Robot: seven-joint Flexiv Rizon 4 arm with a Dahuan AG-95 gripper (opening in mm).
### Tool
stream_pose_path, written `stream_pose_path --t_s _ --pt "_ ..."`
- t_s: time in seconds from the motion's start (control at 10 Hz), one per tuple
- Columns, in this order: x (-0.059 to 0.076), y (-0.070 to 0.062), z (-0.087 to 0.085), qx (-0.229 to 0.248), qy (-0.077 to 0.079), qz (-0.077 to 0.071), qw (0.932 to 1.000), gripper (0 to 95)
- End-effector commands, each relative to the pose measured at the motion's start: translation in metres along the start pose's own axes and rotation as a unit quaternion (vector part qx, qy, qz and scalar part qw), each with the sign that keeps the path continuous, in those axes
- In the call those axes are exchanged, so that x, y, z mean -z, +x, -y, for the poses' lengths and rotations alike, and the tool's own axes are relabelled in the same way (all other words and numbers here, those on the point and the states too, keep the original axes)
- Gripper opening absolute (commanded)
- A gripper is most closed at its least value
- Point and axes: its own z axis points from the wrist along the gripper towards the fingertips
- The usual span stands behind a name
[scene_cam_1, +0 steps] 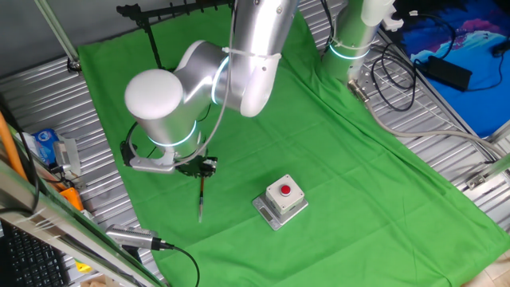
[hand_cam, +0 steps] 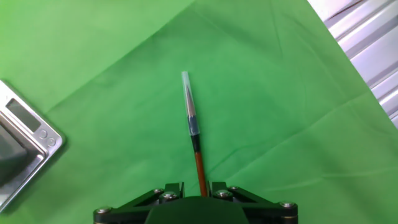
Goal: Place the brush on the pen rack
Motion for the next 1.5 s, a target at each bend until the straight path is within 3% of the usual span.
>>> stream_pose_path --t_s 0.1,0.5,1.5 --pt "-0.003 0.001 0.001 0.000 0.000 0.005 1.0000 19.0" --pt "-0.013 0.006 -0.001 0.003 0.003 0.014 0.9999 19.0" --pt "-0.031 -0.007 0.004 0.009 0.014 0.020 0.9997 19.0"
